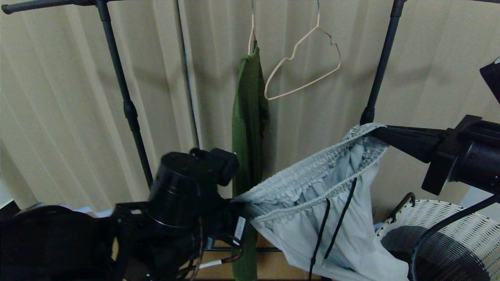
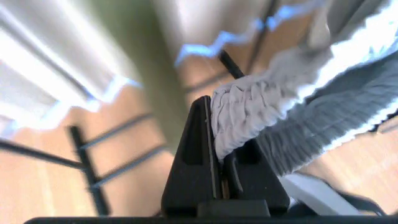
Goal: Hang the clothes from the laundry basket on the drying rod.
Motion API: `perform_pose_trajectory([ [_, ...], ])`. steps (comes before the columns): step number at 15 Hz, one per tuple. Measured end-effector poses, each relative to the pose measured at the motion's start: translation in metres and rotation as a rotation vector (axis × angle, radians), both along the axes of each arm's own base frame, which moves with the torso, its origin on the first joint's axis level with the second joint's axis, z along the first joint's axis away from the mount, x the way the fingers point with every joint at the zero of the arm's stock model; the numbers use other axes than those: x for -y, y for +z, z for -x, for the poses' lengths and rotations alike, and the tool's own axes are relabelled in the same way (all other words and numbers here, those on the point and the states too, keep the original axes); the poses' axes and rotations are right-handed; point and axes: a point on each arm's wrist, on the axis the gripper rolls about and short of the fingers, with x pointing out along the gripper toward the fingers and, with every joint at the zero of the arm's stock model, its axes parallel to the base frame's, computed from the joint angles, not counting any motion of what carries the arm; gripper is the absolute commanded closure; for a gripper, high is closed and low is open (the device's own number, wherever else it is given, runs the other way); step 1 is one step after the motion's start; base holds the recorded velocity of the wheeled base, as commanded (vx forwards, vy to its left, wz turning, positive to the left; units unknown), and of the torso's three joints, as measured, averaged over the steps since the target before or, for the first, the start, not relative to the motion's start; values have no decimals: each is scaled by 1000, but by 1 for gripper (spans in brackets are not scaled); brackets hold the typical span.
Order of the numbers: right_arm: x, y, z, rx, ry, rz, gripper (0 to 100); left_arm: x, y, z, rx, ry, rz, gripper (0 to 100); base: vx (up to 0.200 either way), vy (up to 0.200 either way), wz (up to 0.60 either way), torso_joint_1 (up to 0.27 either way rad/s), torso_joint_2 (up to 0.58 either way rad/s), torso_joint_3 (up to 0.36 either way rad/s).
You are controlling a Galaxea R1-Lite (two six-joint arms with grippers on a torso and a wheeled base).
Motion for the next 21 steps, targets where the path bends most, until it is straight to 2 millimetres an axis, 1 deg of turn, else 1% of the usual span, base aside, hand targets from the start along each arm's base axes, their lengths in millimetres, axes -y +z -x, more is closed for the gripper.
perform_pose_trajectory([
  [3,-4,5,-7,40,-1,-24,100,-32,51,2,99,49,35,100,0,0,0,0,0,0],
  [4,-5,5,-9,37,-1,-21,100,-41,64,5,133,60,45,100,0,0,0,0,0,0],
  [5,-6,4,-10,36,-1,-21,100,-49,76,9,167,66,60,100,0,0,0,0,0,0],
  [7,-7,5,-11,37,0,-21,100,-59,90,16,216,69,76,100,0,0,0,0,0,0],
  [10,-8,11,-13,52,0,-31,100,-66,110,20,292,64,83,100,0,0,0,0,0,0],
  [13,-8,15,-13,64,1,-38,100,-72,133,17,364,93,113,100,0,0,0,0,0,0],
  [19,-13,46,-20,151,1,-93,100,-84,192,16,512,137,155,100,0,0,0,0,0,0],
  [21,-13,55,-22,174,0,-108,100,-84,206,14,550,141,165,100,0,0,0,0,0,0],
])
